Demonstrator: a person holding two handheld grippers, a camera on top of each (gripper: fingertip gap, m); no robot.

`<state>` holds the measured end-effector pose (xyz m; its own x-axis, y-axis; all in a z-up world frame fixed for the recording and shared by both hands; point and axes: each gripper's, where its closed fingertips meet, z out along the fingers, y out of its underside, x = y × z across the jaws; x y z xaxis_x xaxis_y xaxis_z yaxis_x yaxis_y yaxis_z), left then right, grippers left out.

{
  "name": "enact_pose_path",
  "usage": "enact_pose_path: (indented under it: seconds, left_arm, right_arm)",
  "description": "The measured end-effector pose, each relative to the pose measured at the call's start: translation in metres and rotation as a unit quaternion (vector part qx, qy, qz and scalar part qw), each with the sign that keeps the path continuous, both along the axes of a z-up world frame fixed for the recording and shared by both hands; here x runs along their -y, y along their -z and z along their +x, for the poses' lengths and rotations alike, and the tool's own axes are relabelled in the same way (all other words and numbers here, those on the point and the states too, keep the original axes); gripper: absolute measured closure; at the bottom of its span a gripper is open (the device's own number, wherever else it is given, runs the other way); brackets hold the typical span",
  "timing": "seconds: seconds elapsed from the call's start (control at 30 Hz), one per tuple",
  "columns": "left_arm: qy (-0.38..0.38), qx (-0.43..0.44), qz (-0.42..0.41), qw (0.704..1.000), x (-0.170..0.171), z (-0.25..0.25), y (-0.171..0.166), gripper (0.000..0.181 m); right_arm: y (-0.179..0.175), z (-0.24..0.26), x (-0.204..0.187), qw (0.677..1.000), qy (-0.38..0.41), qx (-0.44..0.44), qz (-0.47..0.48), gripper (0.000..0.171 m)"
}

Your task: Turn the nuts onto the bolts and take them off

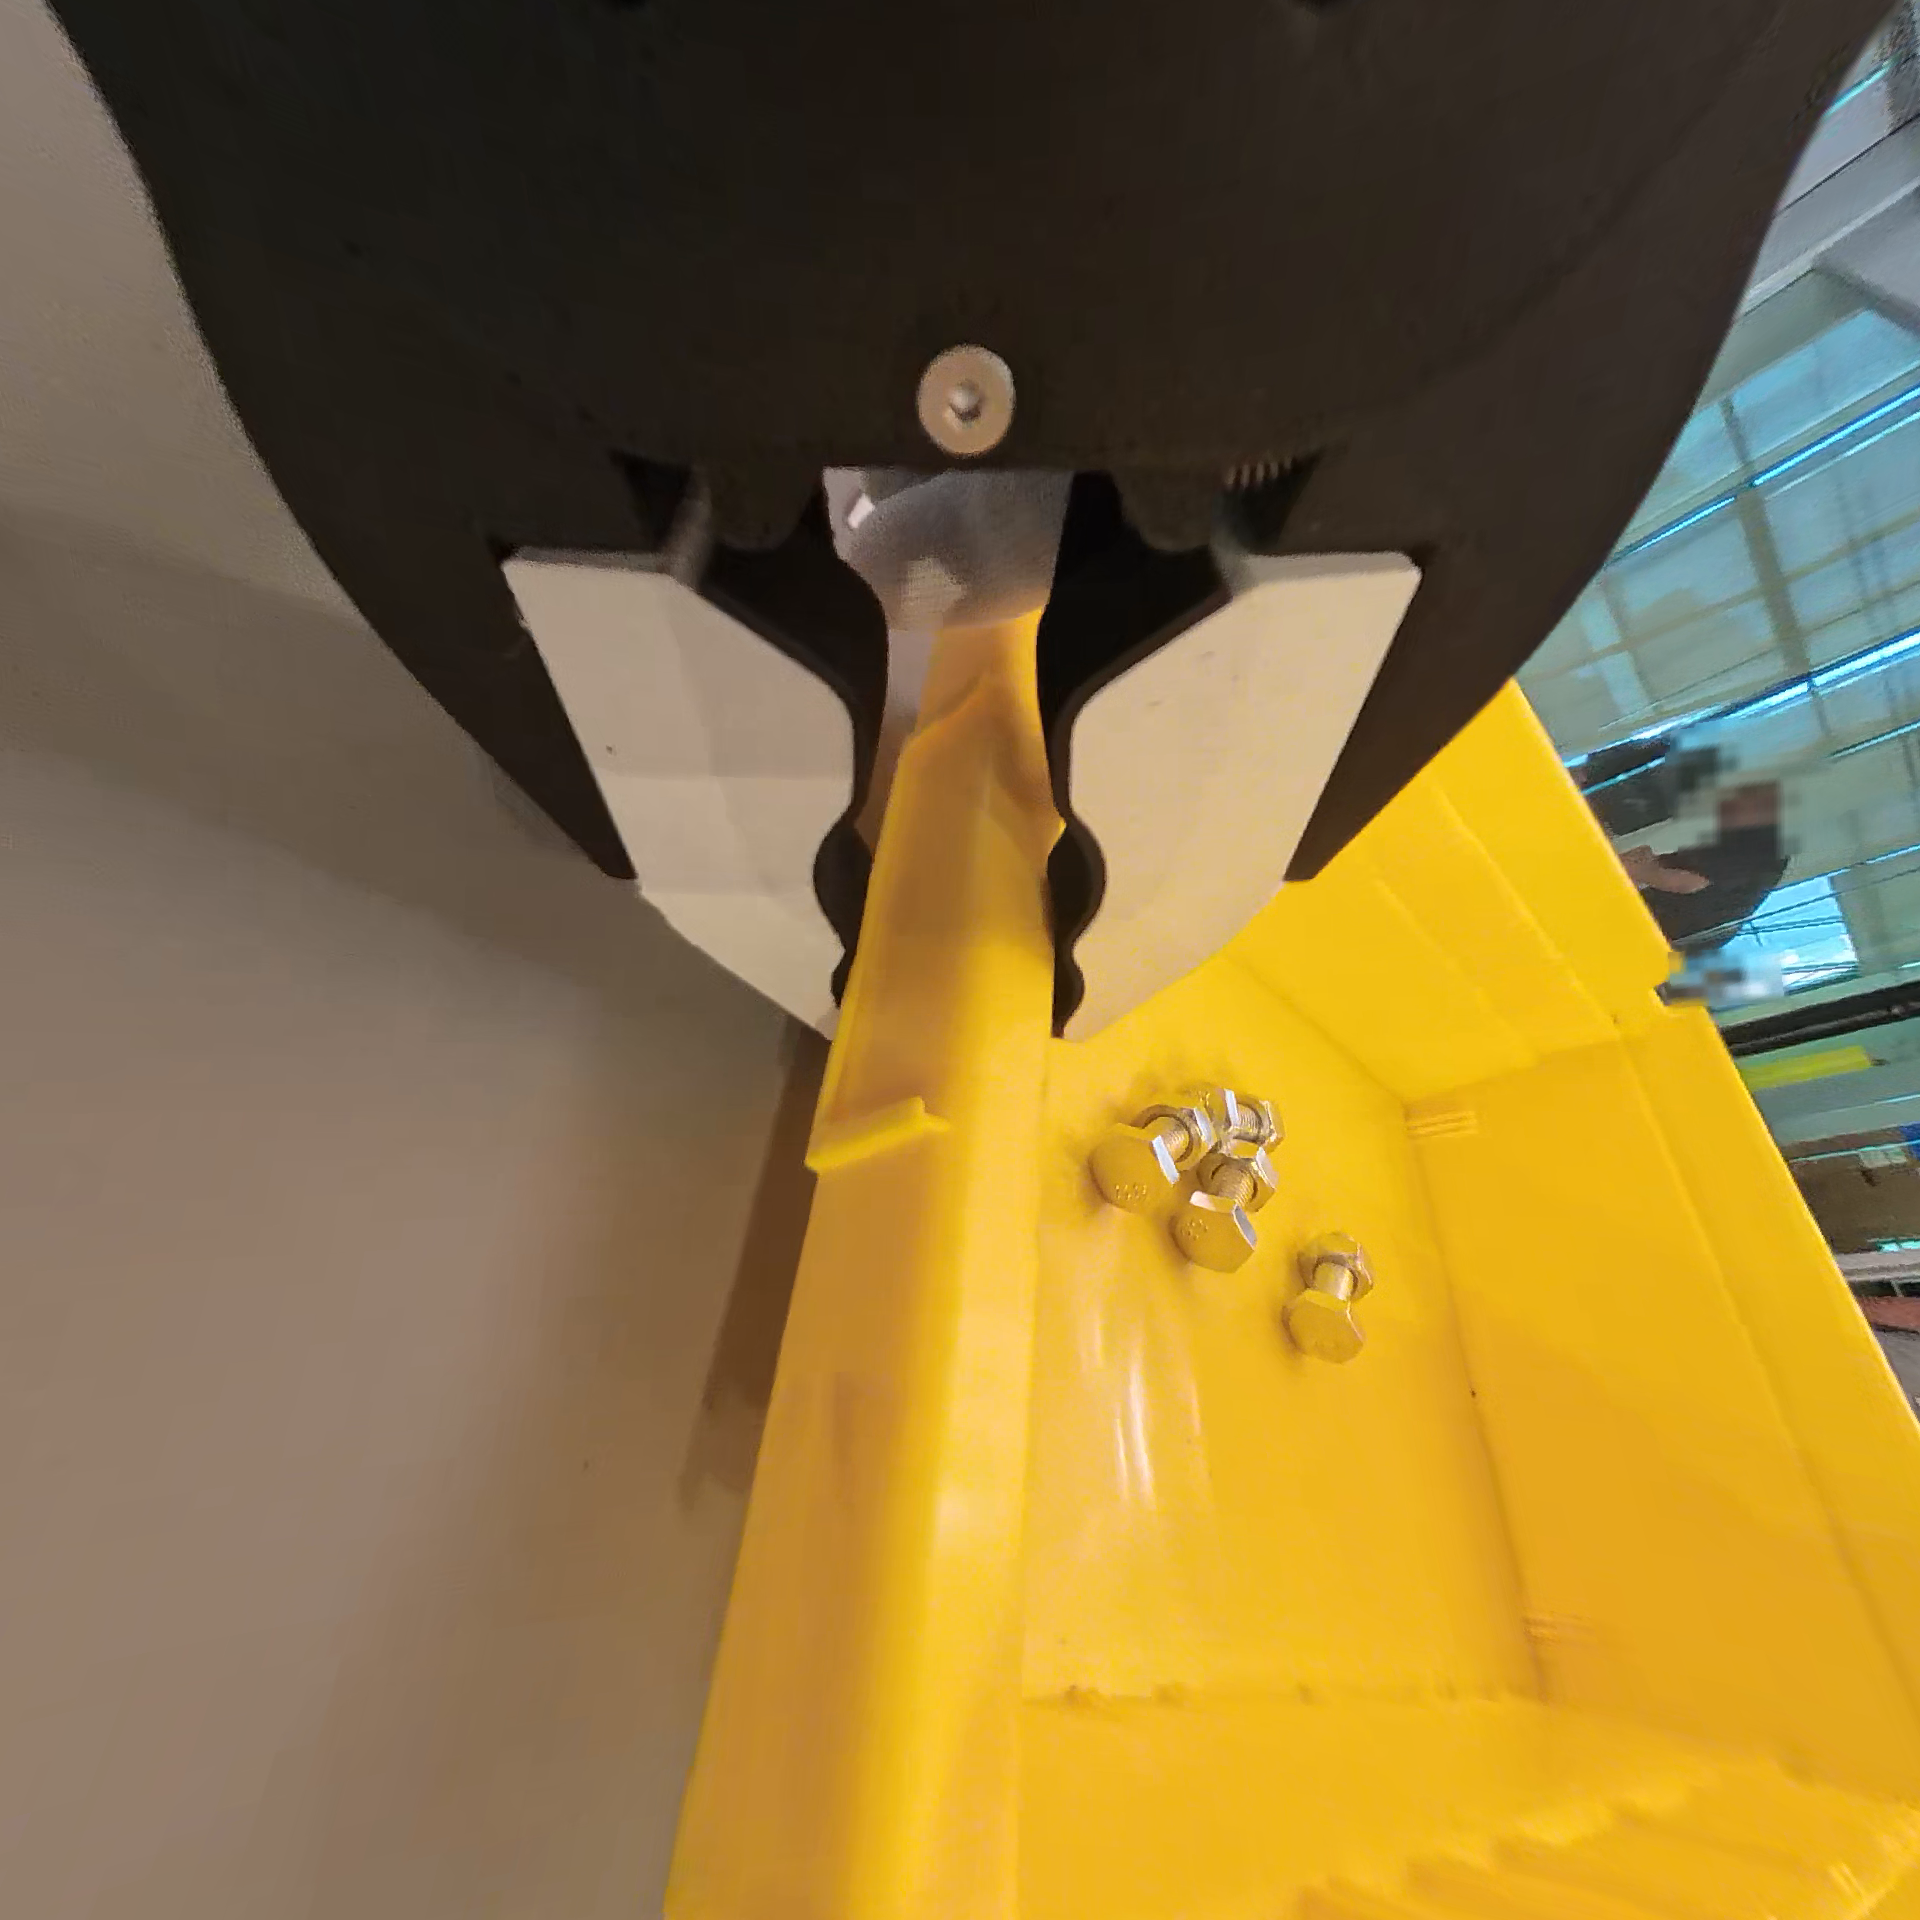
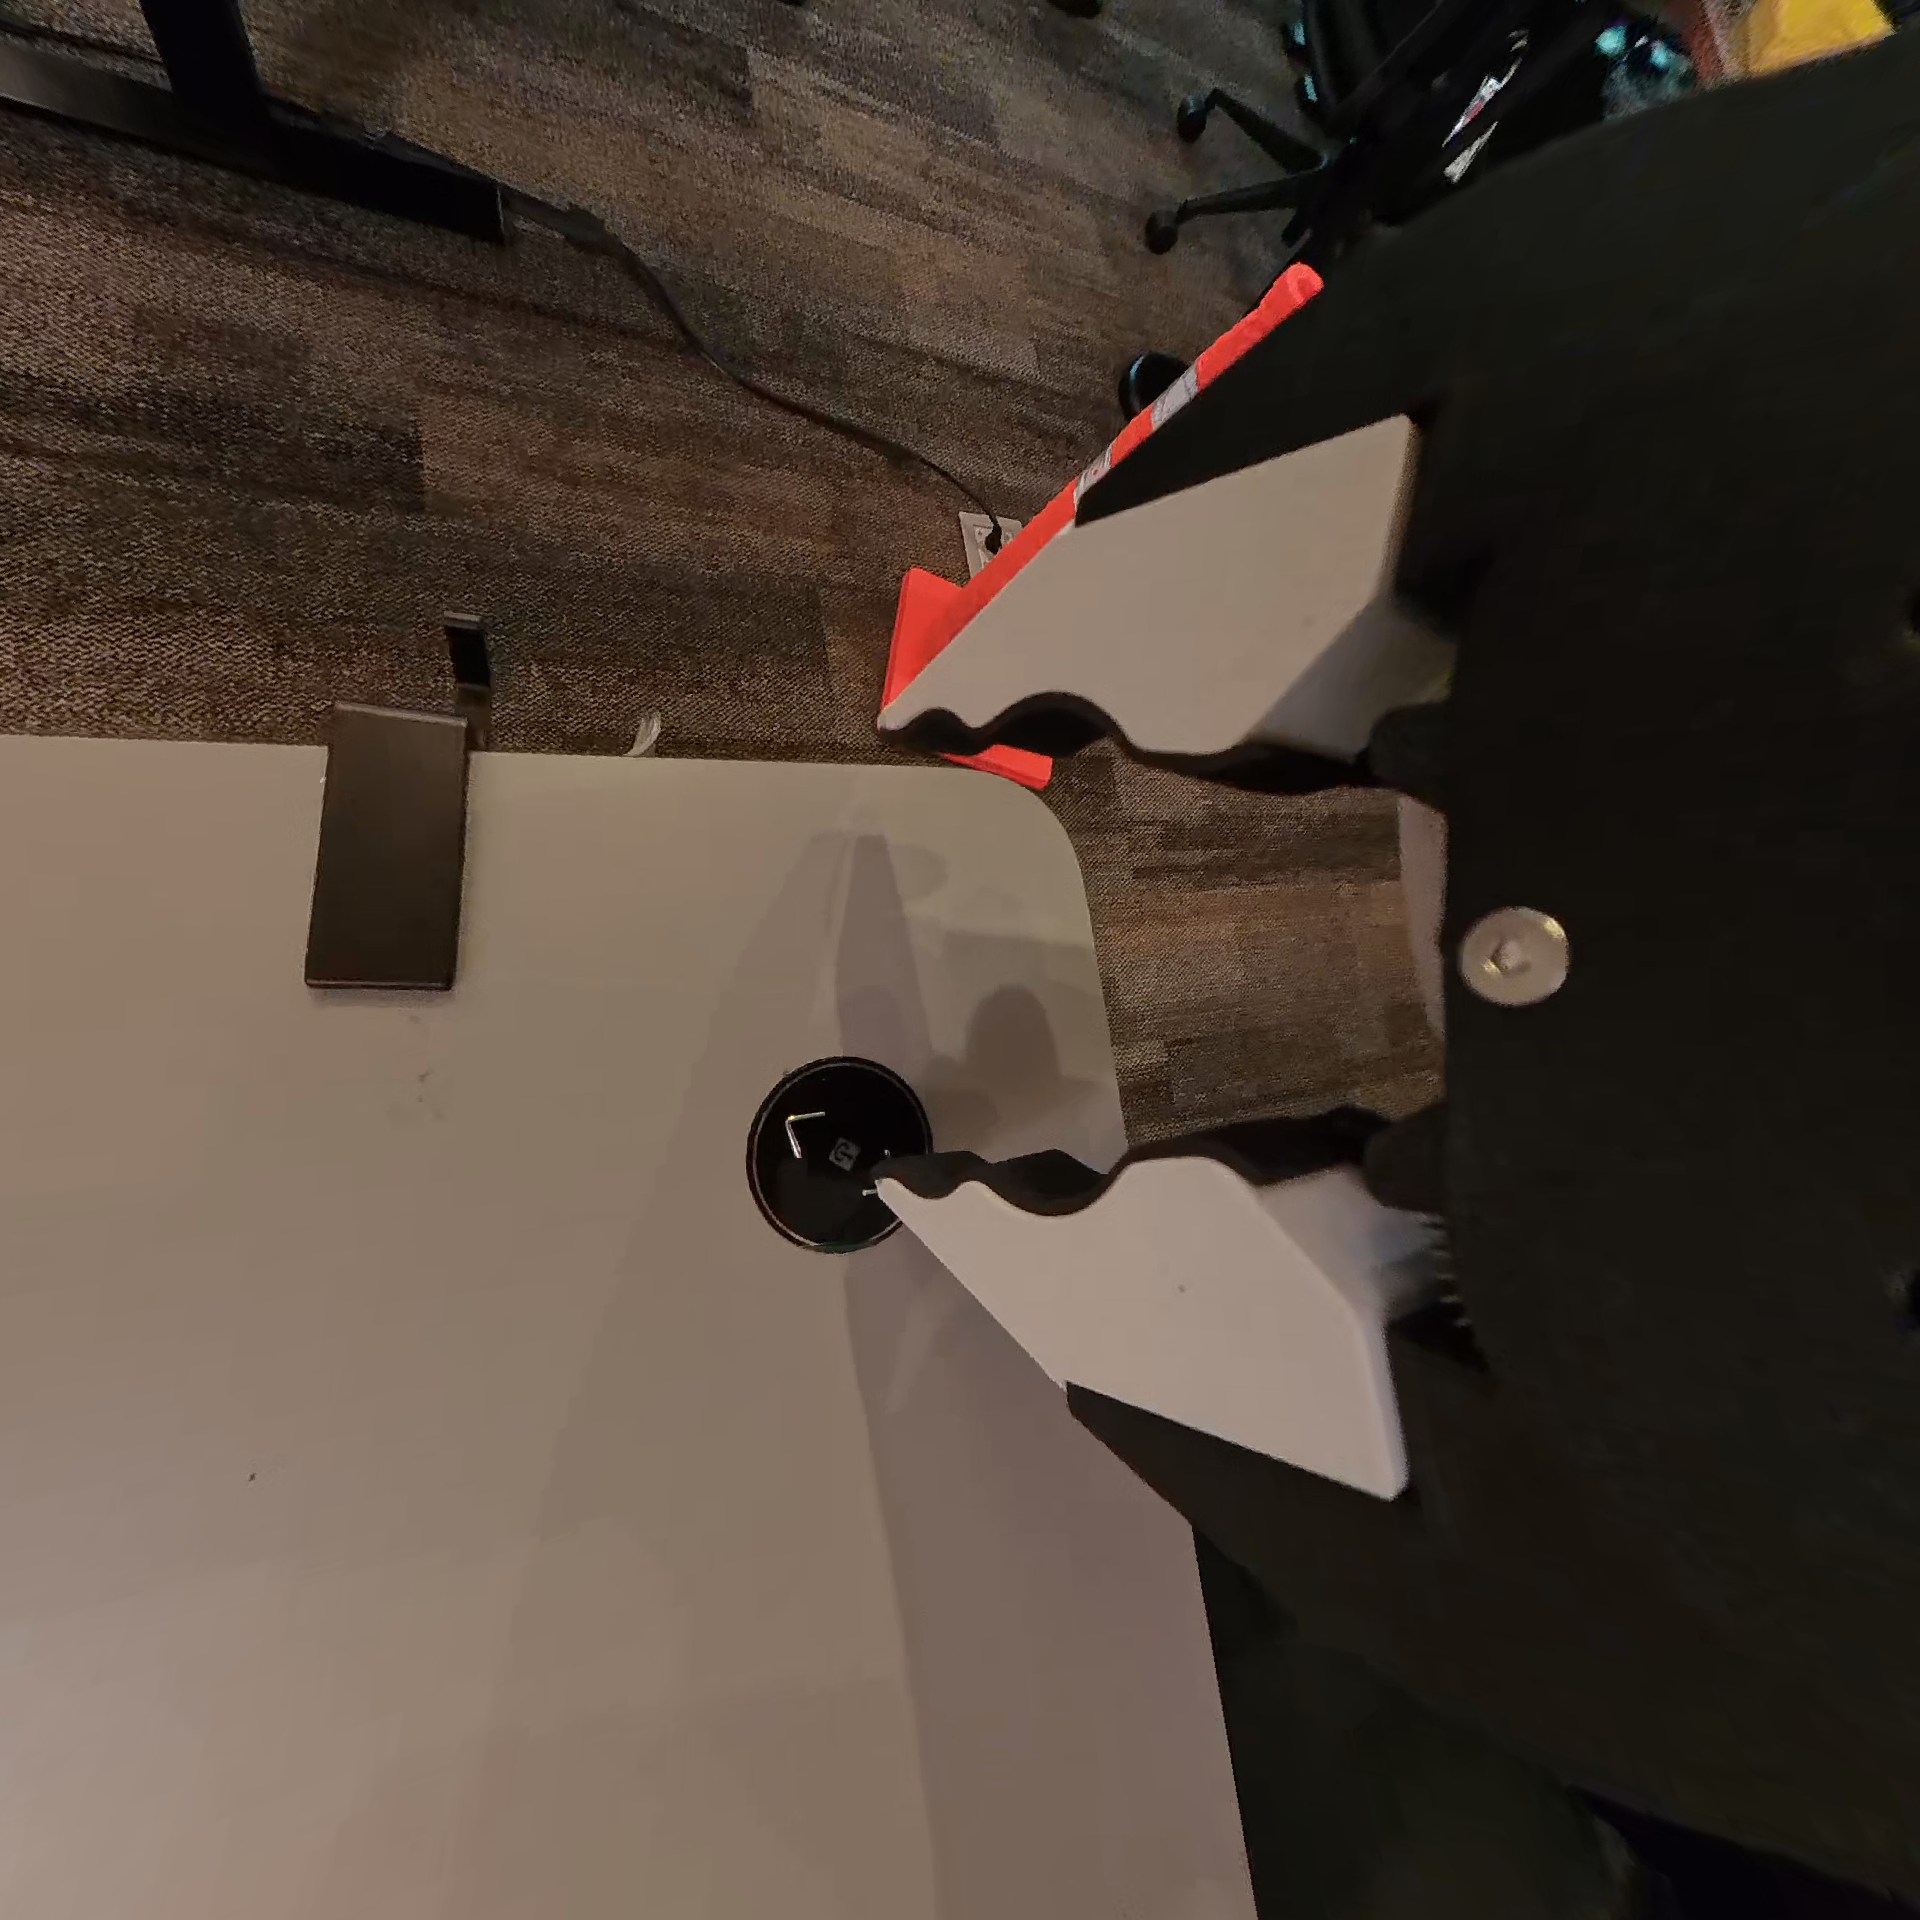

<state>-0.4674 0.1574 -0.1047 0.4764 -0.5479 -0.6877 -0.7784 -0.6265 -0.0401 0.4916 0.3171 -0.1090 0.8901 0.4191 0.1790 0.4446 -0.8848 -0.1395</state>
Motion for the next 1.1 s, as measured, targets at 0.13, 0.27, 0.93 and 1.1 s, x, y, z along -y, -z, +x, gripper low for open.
enact_pose_path:
  seconds: [0.13,0.27,0.93,1.1]
  left_arm:
    - [-0.039,0.008,0.036,0.999,0.011,-0.006,-0.019,0.133]
    - [-0.109,0.004,0.091,0.99,0.035,0.007,-0.058,0.111]
    - [-0.121,0.287,0.057,0.948,0.082,0.218,-0.056,0.062]
    - [-0.103,0.355,0.085,0.925,0.079,0.241,-0.086,0.059]
  right_arm:
    - [-0.005,0.001,0.001,1.0,0.004,-0.01,0.01,0.095]
    - [-0.01,0.0,0.001,1.0,0.004,-0.013,0.016,0.096]
    - [-0.035,-0.002,0.002,1.0,-0.003,-0.011,0.015,0.099]
    - [-0.042,-0.003,0.002,1.0,-0.005,-0.008,0.016,0.1]
